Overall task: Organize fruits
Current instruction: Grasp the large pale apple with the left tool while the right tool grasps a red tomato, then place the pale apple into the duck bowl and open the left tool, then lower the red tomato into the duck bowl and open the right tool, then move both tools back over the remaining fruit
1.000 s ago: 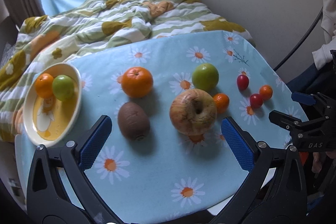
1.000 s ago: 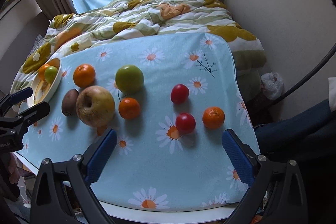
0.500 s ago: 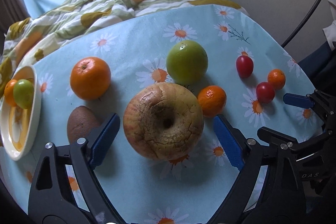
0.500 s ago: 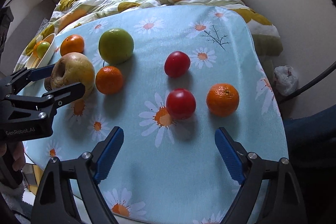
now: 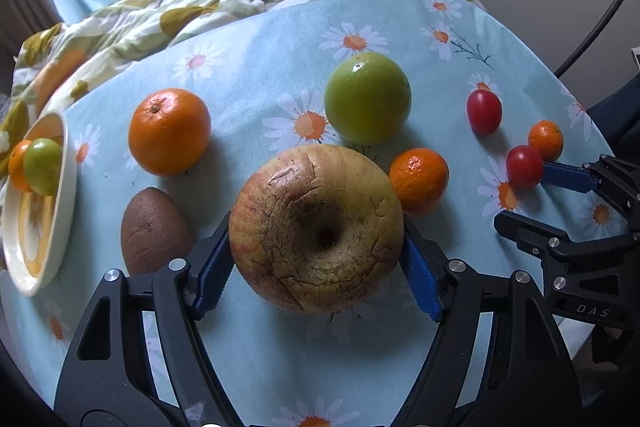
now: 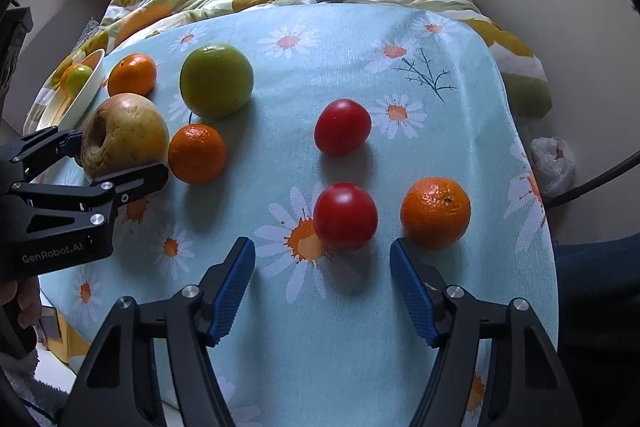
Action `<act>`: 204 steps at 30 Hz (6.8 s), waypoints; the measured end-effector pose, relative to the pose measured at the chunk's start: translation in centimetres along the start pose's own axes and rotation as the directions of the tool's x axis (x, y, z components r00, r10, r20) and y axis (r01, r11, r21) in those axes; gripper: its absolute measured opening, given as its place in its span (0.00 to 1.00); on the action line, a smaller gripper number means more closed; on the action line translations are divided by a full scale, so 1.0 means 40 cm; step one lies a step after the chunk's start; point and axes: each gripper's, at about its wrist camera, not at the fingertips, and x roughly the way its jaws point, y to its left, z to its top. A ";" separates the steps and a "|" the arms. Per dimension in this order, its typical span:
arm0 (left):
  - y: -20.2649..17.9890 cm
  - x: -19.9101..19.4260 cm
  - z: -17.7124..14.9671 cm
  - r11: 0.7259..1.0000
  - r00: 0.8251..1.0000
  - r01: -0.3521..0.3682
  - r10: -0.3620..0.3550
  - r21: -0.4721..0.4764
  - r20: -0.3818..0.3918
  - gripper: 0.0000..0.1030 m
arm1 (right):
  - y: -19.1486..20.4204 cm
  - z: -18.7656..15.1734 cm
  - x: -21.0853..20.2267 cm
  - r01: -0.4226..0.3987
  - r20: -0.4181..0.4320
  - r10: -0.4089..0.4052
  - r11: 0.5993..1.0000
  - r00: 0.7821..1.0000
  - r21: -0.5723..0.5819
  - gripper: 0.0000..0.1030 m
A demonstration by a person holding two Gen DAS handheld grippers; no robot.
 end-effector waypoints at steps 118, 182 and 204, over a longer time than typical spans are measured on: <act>0.841 -0.249 -0.147 0.952 0.981 -0.130 0.164 -0.278 0.103 1.00 | 0.753 0.357 0.017 -0.147 0.079 0.164 0.971 0.983 -0.188 0.27; 0.554 -0.408 -0.125 0.991 0.982 0.003 0.023 -0.135 0.190 1.00 | 0.470 0.147 -0.245 0.017 0.159 -0.027 0.998 0.987 0.064 1.00; 0.263 -0.152 -0.054 0.958 0.992 -0.058 0.087 -0.280 0.090 0.96 | 0.168 0.086 -0.079 -0.097 0.059 0.102 0.992 0.993 -0.082 0.99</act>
